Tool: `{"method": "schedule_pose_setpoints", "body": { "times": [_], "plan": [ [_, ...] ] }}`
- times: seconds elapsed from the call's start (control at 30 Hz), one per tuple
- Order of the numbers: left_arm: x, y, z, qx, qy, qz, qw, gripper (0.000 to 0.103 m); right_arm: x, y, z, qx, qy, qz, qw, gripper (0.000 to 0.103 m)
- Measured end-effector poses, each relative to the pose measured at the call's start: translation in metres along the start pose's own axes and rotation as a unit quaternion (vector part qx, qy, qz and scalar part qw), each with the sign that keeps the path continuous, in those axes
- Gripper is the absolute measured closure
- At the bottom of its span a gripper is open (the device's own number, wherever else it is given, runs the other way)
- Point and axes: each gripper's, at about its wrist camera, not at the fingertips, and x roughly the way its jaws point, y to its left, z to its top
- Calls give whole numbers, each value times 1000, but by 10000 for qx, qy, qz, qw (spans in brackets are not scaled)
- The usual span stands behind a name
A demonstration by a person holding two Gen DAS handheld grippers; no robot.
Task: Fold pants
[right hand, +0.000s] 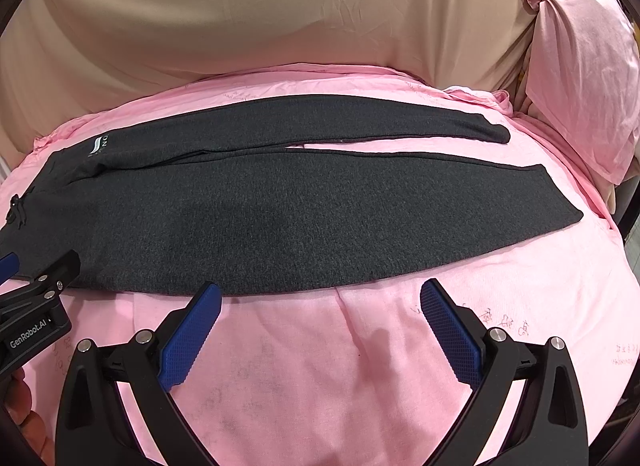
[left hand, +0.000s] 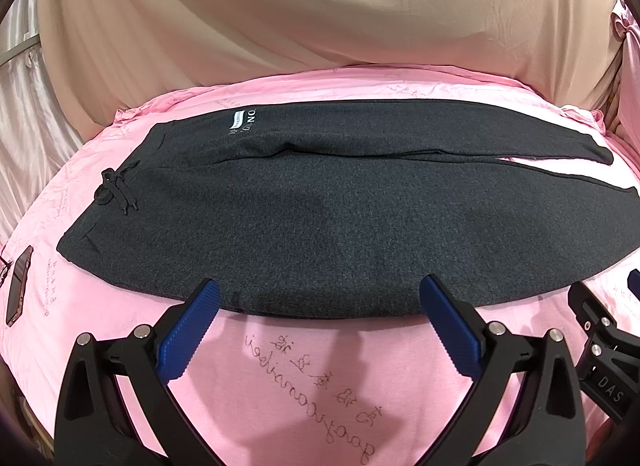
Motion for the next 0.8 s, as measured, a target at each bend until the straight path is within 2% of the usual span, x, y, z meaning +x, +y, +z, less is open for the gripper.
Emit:
{"method": "schedule_pose_setpoints", "body": {
  "times": [0.8],
  "plan": [
    [-1,0,-2,3,10,-16,10000,5,2,1,-1,-7,26,-4,10000,5]
  ]
}}
